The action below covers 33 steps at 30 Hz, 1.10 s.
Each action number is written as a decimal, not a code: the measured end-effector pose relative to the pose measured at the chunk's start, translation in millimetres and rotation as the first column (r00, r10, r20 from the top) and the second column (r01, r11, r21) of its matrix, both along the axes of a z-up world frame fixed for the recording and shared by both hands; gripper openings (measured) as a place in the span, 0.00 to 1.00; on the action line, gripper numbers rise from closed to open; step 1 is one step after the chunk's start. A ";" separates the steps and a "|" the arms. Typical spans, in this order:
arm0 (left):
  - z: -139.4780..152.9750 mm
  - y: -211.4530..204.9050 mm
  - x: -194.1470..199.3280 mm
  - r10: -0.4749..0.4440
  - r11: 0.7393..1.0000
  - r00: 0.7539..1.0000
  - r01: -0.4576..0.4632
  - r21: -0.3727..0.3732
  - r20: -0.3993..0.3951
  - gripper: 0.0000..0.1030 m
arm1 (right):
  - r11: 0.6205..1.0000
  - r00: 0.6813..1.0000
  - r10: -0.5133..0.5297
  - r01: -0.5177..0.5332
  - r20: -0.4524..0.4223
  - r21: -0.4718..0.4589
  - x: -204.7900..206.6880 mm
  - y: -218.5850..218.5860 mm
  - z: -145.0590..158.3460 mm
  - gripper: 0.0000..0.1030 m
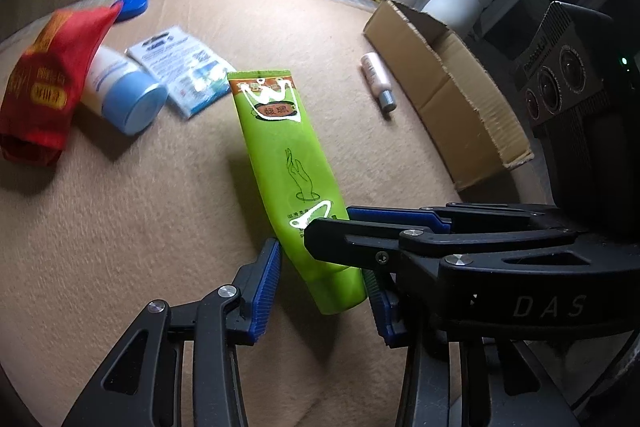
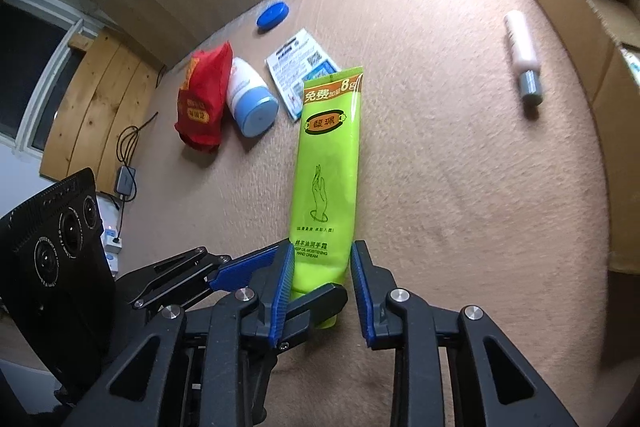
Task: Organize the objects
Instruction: 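Lower the green tube and regrasp it with the right tool, then carry the green tube into the cardboard box with the right tool and release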
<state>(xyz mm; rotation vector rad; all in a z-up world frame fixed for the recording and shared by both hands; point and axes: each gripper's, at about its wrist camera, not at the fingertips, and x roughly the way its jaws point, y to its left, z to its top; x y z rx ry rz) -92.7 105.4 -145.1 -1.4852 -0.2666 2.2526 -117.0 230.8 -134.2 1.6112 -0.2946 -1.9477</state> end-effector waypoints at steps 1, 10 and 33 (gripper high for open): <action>3.4 2.4 -1.6 -0.004 1.000 1.000 0.004 0.001 -0.005 0.43 | 1.000 1.000 -0.005 0.005 -0.005 -0.001 -0.9 2.2 2.6 0.26; 38.6 38.5 -23.7 -0.058 0.998 0.996 0.059 0.007 -0.067 0.43 | 0.998 0.995 -0.069 0.069 -0.074 -0.005 -18.2 39.7 36.0 0.26; 64.1 212.2 -89.4 -0.234 0.971 0.962 0.238 0.014 -0.139 0.43 | 0.970 0.961 -0.227 0.237 -0.158 0.052 -74.0 188.5 62.6 0.26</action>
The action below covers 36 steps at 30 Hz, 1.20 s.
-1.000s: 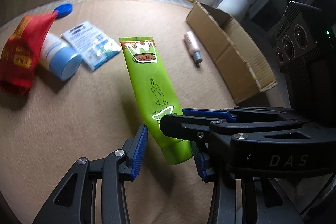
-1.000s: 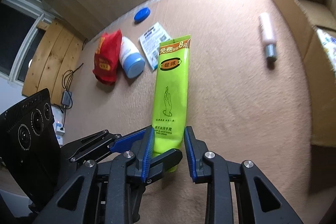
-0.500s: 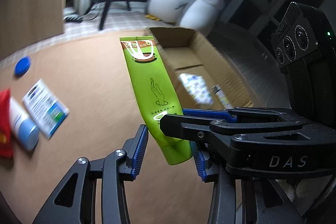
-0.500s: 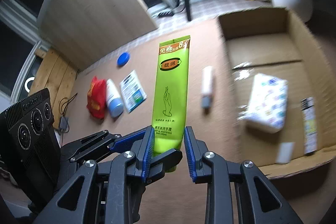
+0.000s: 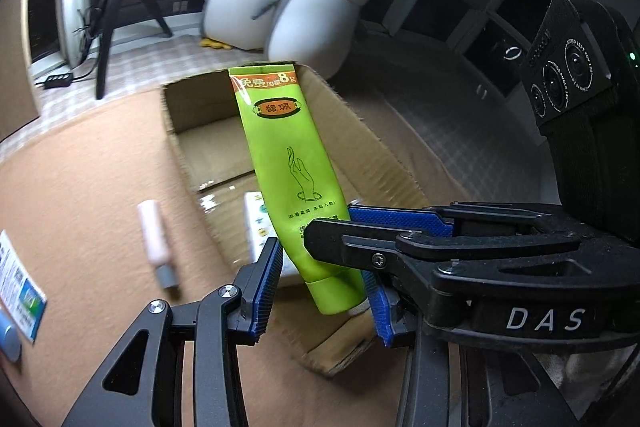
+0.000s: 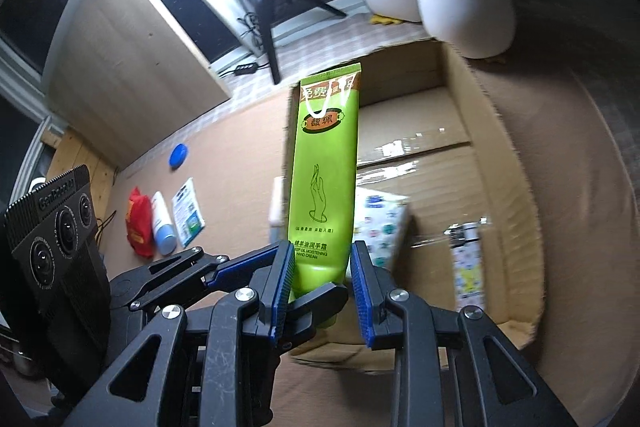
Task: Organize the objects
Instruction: 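Carry the green tube into the cardboard box with the right tool and release, then move the left tool to the red drawstring bag and grasp it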
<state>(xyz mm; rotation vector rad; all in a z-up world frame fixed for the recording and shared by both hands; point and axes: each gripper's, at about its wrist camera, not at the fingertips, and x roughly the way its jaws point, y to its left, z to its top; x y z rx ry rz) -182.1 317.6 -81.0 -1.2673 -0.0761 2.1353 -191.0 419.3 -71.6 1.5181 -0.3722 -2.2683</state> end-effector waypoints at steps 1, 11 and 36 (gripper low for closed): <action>-1.0 3.7 -0.4 -0.004 1.000 1.000 0.004 -0.002 0.001 0.43 | 1.000 1.000 -0.002 0.002 0.001 0.003 -0.9 2.5 -0.7 0.26; -3.0 7.3 -1.3 0.019 0.999 1.000 -0.020 -0.045 -0.015 0.59 | 0.998 0.999 -0.049 0.050 -0.011 0.037 -1.7 21.0 -5.5 0.40; 17.0 -237.5 -6.5 0.437 0.892 0.897 -0.441 -0.102 -0.059 0.66 | 0.998 0.997 0.017 -0.012 -0.076 0.064 43.5 -59.5 5.1 0.54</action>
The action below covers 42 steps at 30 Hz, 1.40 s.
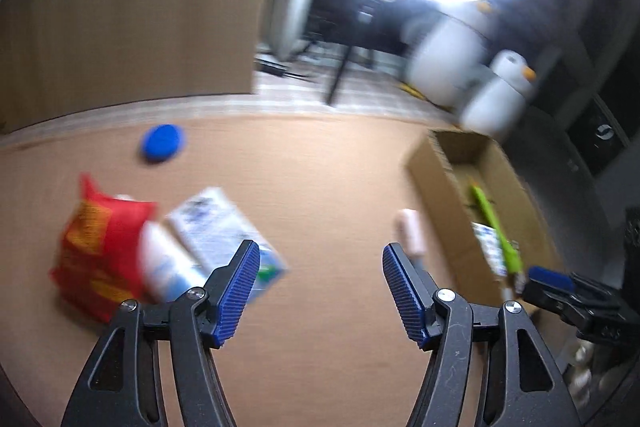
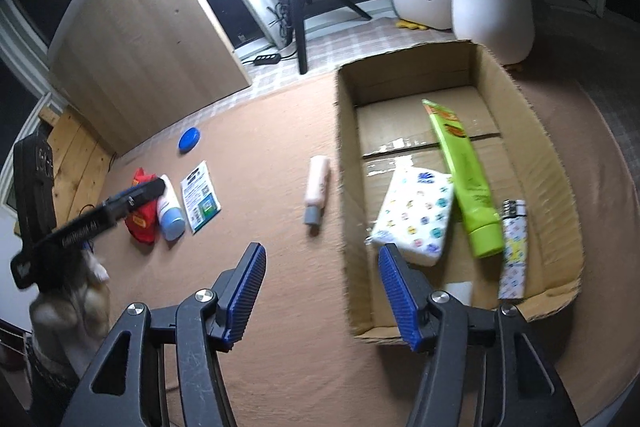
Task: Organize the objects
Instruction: 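Move the left tool to the red drawstring bag and grasp it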
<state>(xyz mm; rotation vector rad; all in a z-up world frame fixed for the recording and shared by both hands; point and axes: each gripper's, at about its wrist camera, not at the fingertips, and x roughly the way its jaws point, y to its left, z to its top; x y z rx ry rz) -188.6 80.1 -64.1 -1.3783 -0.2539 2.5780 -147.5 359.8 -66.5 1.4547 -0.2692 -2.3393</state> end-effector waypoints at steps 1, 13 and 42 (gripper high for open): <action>0.8 -12.3 0.2 0.019 1.000 1.000 -0.019 0.002 -0.001 0.66 | 1.000 1.000 0.003 -0.003 0.000 0.002 3.1 -5.6 -0.3 0.54; 6.1 -121.0 -16.4 0.148 0.987 0.989 -0.148 -0.062 -0.001 0.67 | 1.000 1.000 0.006 -0.006 0.022 -0.010 33.4 -47.6 -4.2 0.56; -93.3 -175.3 -3.1 0.151 0.988 0.968 -0.142 -0.060 0.200 0.66 | 0.999 0.997 -0.024 0.028 0.069 -0.047 60.0 -75.8 -13.0 0.56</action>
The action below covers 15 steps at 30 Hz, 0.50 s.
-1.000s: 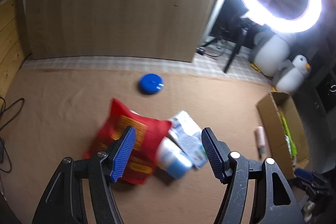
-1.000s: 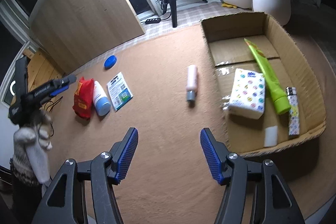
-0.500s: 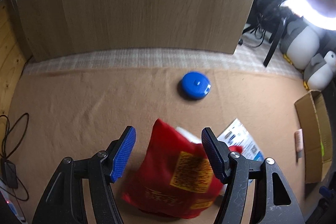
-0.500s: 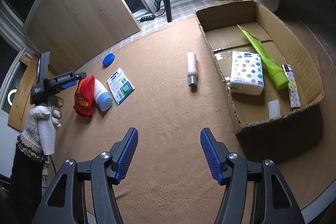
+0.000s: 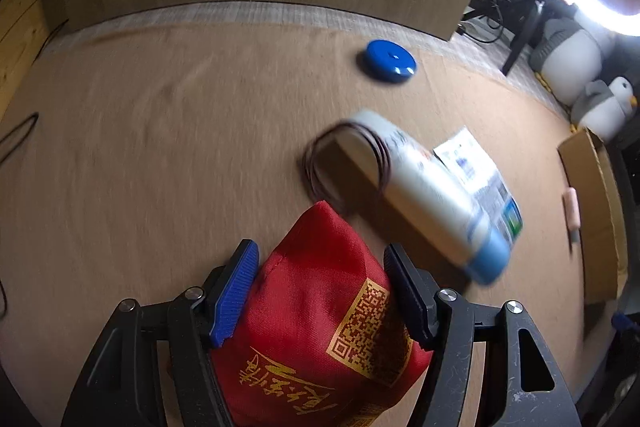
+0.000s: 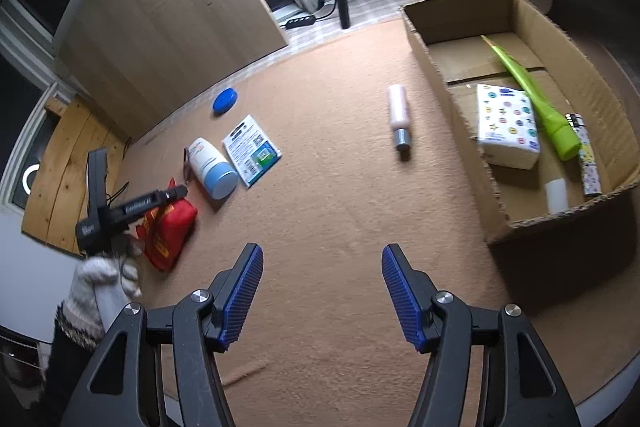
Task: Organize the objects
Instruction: 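Move the left tool to the red drawstring bag and grasp it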
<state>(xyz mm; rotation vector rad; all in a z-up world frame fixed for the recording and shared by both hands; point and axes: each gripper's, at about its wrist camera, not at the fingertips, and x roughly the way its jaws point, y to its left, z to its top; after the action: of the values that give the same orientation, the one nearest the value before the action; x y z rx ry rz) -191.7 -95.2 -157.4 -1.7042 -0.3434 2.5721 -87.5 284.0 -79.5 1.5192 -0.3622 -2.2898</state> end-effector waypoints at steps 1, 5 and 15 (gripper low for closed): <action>-0.1 0.7 6.1 0.005 1.000 1.000 -0.005 0.010 -0.003 0.66 | 1.000 1.000 0.007 -0.007 0.001 -0.001 -0.3 -3.1 -0.5 0.56; -4.7 11.1 32.6 0.002 0.999 1.000 -0.002 0.047 -0.011 0.66 | 0.999 0.999 0.033 -0.033 0.003 -0.004 -1.0 -11.3 -1.1 0.56; -7.3 86.9 89.0 -0.168 0.980 0.985 0.170 0.100 -0.029 0.66 | 0.996 0.996 0.092 -0.092 -0.002 -0.018 3.1 -28.8 -5.2 0.56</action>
<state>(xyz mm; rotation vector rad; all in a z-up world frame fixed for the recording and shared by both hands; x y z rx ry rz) -102.7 -8.4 -164.7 -1.5983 -0.3093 2.4064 -84.3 255.2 -84.7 1.4944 -0.3052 -2.2102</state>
